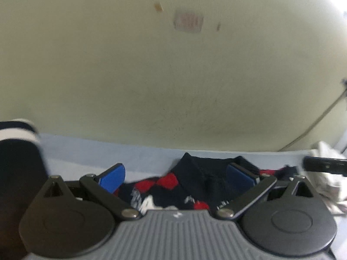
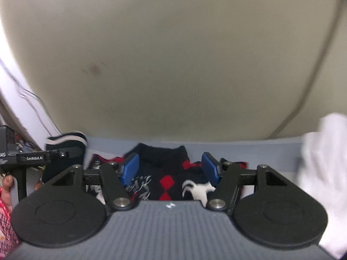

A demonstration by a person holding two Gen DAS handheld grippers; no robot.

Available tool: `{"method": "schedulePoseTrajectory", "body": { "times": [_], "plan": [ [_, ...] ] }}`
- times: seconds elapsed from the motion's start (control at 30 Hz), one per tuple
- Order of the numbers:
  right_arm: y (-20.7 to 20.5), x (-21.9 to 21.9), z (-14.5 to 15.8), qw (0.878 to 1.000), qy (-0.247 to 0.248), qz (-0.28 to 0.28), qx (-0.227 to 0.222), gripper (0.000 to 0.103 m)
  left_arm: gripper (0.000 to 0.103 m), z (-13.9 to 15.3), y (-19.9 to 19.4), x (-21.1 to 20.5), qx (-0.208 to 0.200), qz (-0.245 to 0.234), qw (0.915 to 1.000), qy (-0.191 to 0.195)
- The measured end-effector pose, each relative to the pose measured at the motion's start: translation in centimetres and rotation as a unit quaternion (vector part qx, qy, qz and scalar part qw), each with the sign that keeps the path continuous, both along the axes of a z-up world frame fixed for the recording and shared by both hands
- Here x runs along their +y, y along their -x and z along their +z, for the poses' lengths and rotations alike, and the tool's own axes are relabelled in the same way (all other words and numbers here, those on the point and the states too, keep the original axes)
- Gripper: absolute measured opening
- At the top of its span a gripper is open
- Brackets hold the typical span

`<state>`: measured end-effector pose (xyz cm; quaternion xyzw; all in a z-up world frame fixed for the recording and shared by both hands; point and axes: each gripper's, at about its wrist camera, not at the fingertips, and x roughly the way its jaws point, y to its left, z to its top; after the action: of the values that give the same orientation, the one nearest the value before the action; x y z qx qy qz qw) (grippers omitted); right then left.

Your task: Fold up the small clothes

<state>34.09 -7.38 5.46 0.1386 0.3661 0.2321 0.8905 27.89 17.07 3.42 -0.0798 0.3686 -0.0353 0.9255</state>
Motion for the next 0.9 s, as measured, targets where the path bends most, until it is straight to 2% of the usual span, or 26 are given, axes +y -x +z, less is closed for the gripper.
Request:
{"method": "schedulePoseTrajectory", "body": {
  "times": [0.03,0.13,0.17,0.2,0.23,0.27,0.3,0.33,0.37,0.43,0.53,0.67,0.73,0.83,0.9],
  "plan": [
    [-1.4,0.8,-0.7,1.0,0.006,0.003,0.01,0.067,0.099,-0.7,-1.1,-0.4,0.011,0.001,0.9999,-0.001],
    [-4.9,3.6,-3.0,0.999,0.036,0.021,0.03,0.067,0.082,-3.2,-5.0,-1.1,0.052,0.003,0.9986,-0.005],
    [-5.9,4.3,-3.8,0.998,0.042,0.025,0.037,0.067,0.066,-4.0,-5.3,-1.3,0.064,0.005,0.9979,-0.007],
    [-6.7,4.8,-4.5,0.998,0.044,0.027,0.046,0.067,0.043,-4.8,-6.1,-1.5,0.079,0.003,0.9968,-0.008],
    [-7.4,5.1,-5.2,0.997,0.045,0.028,0.055,0.067,0.038,-5.4,-6.7,-1.6,0.091,-0.002,0.9958,-0.007],
    [-7.9,5.4,-5.9,0.996,0.049,0.029,0.064,0.066,0.03,-5.4,-6.6,-2.0,0.079,-0.004,0.9967,-0.019],
    [-8.2,5.7,-6.5,0.995,0.053,0.035,0.07,0.056,0.016,-5.4,-6.5,-2.3,0.08,-0.016,0.9964,-0.02],
    [-8.0,6.0,-6.7,0.995,0.056,0.047,0.069,0.028,0.013,-5.2,-6.3,-2.5,0.078,-0.022,0.9966,-0.016],
    [-7.6,6.3,-6.5,0.995,0.059,0.056,0.061,0.018,0.01,-4.8,-5.8,-2.7,0.074,-0.023,0.9967,-0.022],
    [-6.2,6.5,-5.3,0.996,0.062,0.061,0.028,0.016,0.01,-3.7,-4.2,-3.0,0.056,-0.028,0.9975,-0.032],
    [-2.7,6.3,-2.1,0.996,0.048,0.067,-0.027,0.015,0.01,-0.7,-0.1,-2.8,0.015,-0.038,0.9991,-0.015],
    [5.0,6.4,2.0,0.988,0.062,0.095,-0.108,0.014,0.01,3.8,8.8,-2.2,-0.056,-0.053,0.997,0.007],
    [9.4,6.4,3.2,0.982,0.067,0.109,-0.142,0.012,0.01,5.2,13.7,-2.1,-0.086,-0.062,0.9943,0.009],
    [16.3,5.8,4.2,0.973,0.062,0.124,-0.186,0.012,0.01,6.0,21.5,-2.0,-0.124,-0.069,0.9898,0.012],
    [20.6,5.5,4.0,0.967,0.062,0.13,-0.208,0.012,0.01,5.5,26.6,-2.2,-0.138,-0.071,0.9878,0.017]
  ]
}}
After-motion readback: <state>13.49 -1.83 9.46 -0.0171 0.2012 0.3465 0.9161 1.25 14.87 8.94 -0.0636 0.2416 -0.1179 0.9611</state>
